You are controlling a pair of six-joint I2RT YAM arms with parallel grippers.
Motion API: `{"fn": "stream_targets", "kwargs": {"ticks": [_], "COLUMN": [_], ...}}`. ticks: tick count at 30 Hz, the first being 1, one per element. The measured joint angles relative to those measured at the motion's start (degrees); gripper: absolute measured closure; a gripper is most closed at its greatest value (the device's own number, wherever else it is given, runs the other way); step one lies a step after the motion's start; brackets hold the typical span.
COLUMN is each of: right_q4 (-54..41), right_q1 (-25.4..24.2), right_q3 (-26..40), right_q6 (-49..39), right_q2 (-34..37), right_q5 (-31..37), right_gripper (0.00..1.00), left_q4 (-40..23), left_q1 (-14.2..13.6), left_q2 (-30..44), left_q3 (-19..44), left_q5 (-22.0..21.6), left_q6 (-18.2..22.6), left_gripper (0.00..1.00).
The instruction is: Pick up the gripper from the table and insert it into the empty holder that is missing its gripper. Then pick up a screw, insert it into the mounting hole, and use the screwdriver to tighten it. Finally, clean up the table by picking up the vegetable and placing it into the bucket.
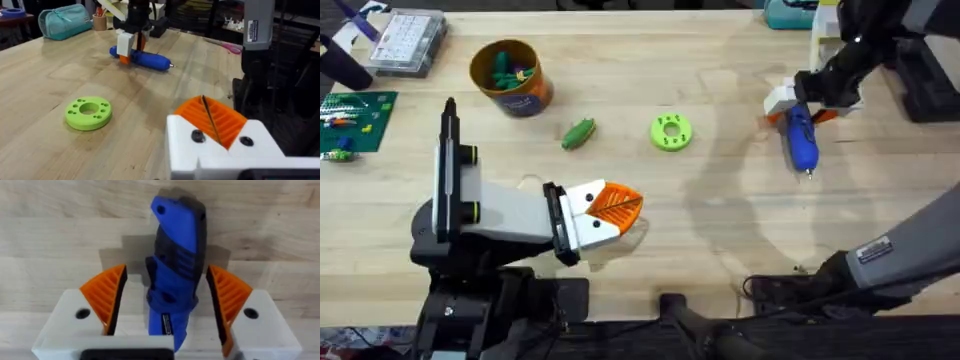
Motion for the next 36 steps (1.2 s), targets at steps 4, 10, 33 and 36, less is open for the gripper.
{"fn": "stream_targets", "kwargs": {"ticks": [4,10,33,36], "right_q4": [1.23,1.63,2.24,2.15], "right_q1": [-0.17,-0.24,-0.33,-0.33], "right_q3": [0.00,0.00,-0.02,-0.02], "right_q6": [0.00,0.00,-0.39,-0.05], "right_q2": [1.05,1.52,1.56,0.17], "right_q5": [0.00,0.52,1.46,1.41], "right_gripper": [0.059,0.067,0.975,0.975], "left_q4": [-0.02,-0.04,-0.04,-0.04], "left_q1": [0.00,0.00,0.00,0.00], "left_q2": [-0.02,-0.02,-0.02,0.00], "left_q3": [0.00,0.00,0.00,0.00], "left_q5": [0.00,0.02,0.02,0.02], "left_q6": [0.00,0.00,0.00,0.00], "left_gripper": [0.996,0.996,0.996,0.996]}}
